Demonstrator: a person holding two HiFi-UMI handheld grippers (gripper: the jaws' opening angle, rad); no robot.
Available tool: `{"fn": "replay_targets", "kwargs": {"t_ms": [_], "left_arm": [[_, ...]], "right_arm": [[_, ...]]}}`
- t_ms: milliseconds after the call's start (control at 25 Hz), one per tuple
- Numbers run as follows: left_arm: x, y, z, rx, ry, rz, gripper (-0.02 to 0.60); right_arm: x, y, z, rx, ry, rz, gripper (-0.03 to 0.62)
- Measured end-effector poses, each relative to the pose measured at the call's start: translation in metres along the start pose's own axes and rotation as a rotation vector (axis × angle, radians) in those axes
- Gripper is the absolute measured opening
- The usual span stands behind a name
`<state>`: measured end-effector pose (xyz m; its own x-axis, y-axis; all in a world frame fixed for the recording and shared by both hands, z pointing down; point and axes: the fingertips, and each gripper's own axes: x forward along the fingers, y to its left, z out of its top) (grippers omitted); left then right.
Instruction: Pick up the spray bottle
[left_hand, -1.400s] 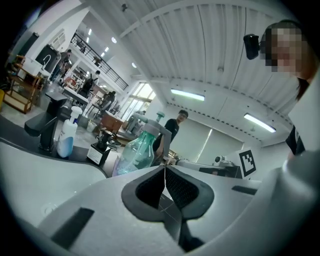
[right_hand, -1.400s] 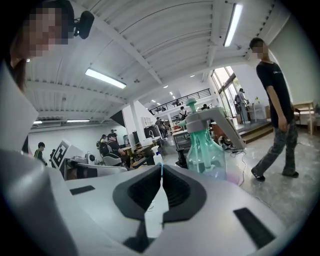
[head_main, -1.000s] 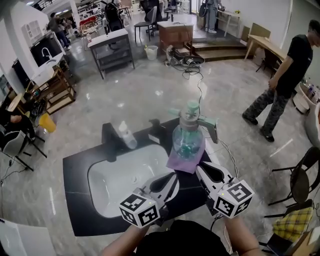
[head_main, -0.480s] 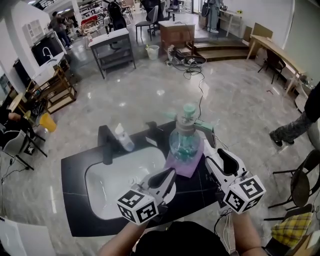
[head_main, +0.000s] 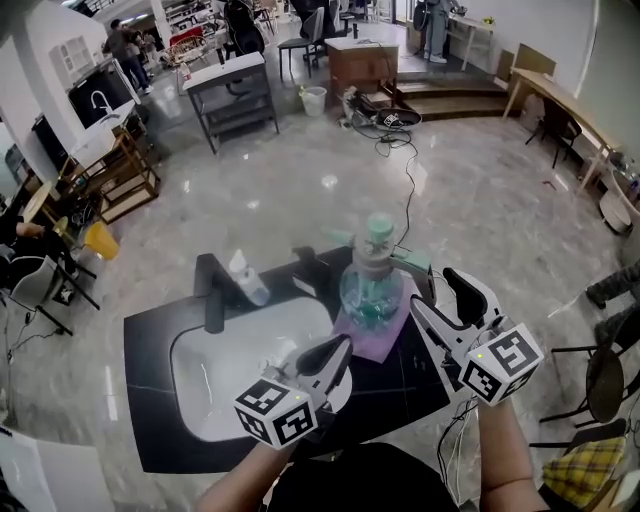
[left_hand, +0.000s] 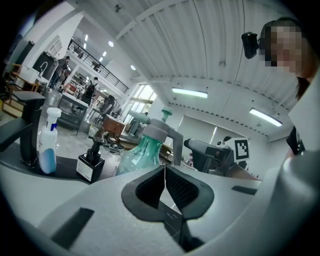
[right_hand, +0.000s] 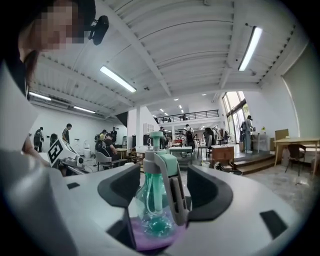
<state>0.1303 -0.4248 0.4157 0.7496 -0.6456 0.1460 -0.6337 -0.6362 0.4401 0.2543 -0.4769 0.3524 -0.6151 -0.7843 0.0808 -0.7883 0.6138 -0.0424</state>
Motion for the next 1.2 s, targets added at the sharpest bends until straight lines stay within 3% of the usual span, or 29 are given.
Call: {"fn": "replay_targets", "kwargs": {"t_ms": [520,840,960,1200], "left_arm": [[0.013,0.019,-0.001,-0.026,-0.003,0.018,0.008],[0.012,0.026,0.003,-0.023,-0.015,0.034,0.006],[0.011,0.029,0.005,-0.022,-0.022,0.037,0.008],[0.014,0.034,0.019,-0.009,-0.046,0.036,0.008]], "right_arm": [[0.056,0.006,-0.018,-0.089,0.131,0.251,0.261],[0.066,0.007,-0.019,-0.069,0.123,0.311,0.257],[0.068,0.008,-0.020,-0.082,0.118,0.311,0.162],[0.066,0.009,-0.016,-0.059,0.103,0.340,0.130]]}}
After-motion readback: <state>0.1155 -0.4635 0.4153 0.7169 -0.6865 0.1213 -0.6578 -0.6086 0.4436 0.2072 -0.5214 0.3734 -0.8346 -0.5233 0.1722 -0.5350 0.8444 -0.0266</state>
